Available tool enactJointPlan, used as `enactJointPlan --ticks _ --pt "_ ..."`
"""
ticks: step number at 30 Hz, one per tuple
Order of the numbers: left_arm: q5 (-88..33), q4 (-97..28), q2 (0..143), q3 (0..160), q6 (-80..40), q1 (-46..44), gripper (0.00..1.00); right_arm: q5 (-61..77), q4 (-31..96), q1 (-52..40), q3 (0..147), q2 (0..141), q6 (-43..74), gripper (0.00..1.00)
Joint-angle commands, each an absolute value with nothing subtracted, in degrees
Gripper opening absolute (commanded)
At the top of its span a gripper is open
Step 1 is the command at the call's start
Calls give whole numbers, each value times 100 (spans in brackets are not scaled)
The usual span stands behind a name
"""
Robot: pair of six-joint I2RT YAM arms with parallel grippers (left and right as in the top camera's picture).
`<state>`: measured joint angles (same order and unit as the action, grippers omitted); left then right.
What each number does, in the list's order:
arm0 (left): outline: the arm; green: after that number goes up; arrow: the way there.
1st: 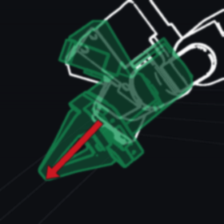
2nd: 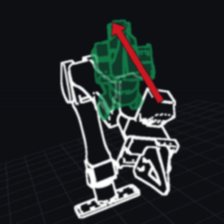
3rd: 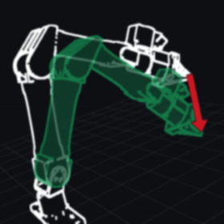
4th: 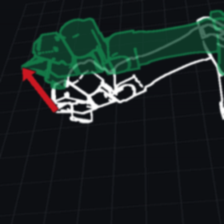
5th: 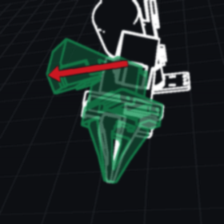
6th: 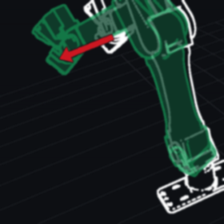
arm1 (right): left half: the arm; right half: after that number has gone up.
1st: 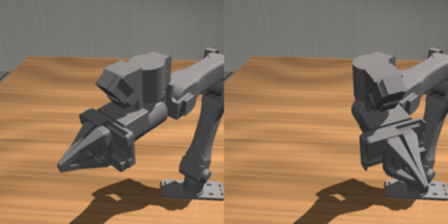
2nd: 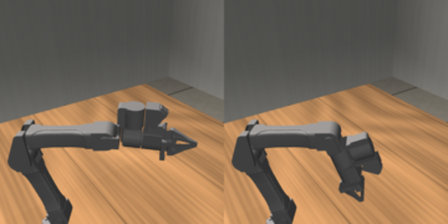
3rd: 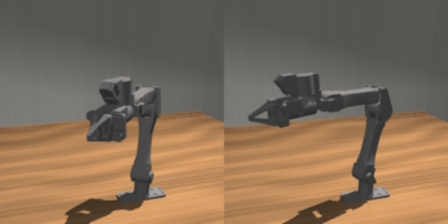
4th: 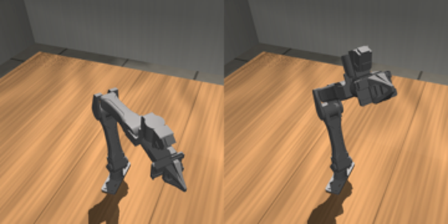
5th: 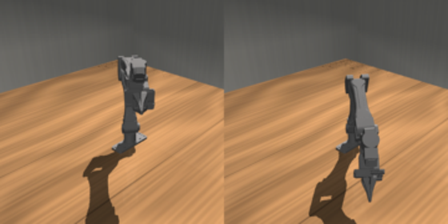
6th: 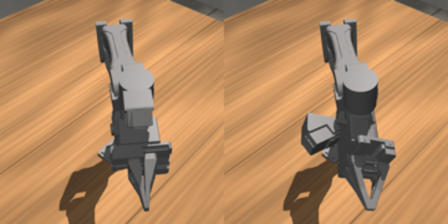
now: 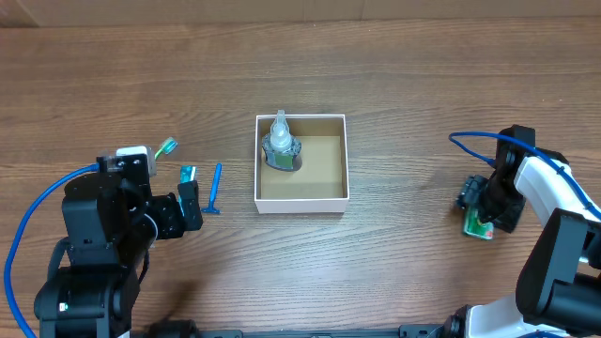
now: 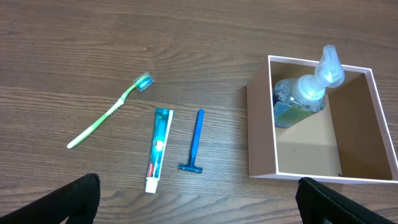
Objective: Pack container
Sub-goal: 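Move the right gripper to the green Dettol soap bar and grasp it, then place the soap bar into the box beside the bottle, right gripper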
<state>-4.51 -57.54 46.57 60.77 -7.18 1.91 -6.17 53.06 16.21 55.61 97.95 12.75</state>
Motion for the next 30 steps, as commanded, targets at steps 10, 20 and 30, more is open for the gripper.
enactJointPlan --ticks 10,20,30 --pt "-434 -5736 4650 6211 -794 222 100 -587 5277 1658 5533 9808 1262 32" --pt "-432 -5666 4650 6211 -792 222 100 -71 5426 1505 6106 9771 1649 12" --pt "-429 -5607 4650 6211 -790 222 100 64 6228 176 8285 9190 1632 4"
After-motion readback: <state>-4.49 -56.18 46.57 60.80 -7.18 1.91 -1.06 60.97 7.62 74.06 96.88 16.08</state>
